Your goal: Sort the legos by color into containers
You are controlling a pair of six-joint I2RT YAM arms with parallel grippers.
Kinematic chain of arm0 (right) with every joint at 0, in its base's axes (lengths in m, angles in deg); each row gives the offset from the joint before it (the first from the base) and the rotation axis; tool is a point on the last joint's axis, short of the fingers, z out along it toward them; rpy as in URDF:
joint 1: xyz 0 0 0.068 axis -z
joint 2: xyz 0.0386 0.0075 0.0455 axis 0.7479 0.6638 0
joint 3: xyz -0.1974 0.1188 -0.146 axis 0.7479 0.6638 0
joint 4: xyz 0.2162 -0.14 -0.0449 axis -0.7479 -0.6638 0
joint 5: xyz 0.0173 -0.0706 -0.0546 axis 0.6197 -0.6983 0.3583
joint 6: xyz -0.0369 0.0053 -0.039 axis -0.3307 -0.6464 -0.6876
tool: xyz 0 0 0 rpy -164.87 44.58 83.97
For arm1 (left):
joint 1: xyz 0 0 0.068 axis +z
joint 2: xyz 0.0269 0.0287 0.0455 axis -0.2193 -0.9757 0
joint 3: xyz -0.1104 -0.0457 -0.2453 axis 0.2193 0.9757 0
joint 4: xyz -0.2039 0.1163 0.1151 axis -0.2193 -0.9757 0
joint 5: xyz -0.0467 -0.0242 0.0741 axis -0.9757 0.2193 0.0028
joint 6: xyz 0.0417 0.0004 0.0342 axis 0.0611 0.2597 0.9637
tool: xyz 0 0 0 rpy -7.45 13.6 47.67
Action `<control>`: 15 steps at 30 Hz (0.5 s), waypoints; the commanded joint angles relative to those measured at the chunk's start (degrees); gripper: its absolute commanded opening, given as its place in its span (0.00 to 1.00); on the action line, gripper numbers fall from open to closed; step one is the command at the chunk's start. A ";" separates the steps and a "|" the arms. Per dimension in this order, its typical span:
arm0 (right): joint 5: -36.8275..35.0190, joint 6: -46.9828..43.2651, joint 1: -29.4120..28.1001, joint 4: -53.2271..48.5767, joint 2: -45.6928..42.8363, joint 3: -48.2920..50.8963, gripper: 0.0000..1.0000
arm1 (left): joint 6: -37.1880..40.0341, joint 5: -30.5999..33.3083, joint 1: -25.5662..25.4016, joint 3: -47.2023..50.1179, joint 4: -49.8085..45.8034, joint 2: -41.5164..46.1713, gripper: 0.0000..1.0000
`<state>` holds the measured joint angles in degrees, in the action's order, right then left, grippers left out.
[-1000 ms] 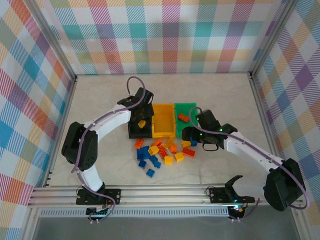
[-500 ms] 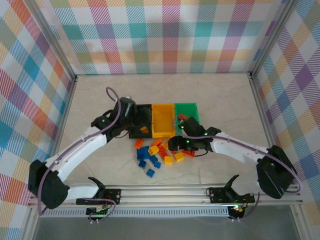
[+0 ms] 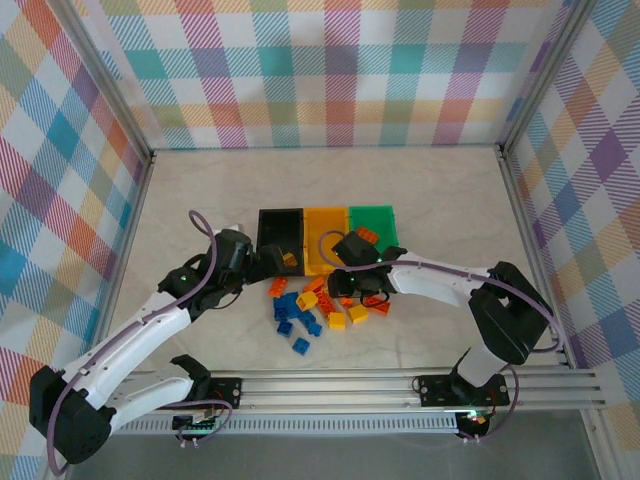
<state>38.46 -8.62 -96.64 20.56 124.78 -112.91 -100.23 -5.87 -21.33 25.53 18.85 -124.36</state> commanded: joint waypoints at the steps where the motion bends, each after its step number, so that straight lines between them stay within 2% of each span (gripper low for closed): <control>1: -2.23 0.47 -0.63 -3.20 -0.03 -2.00 0.45 | -0.95 0.77 -0.55 1.05 -1.61 0.40 1.00; 7: -2.99 -0.36 -0.99 -5.52 -2.99 -2.94 0.30 | -0.72 0.69 -0.54 1.15 -1.51 0.59 1.00; 12: -5.03 -1.84 -0.99 -9.04 -7.89 -4.99 0.27 | -0.61 0.28 -0.54 1.15 -1.83 1.34 1.00; 15: -7.12 -3.72 -0.90 -12.35 -9.97 -7.85 0.29 | -0.48 0.44 -0.54 1.24 -2.28 1.90 1.00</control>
<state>34.18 -9.96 -97.25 12.45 117.31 -117.33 -100.65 -5.80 -21.33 25.79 17.84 -123.88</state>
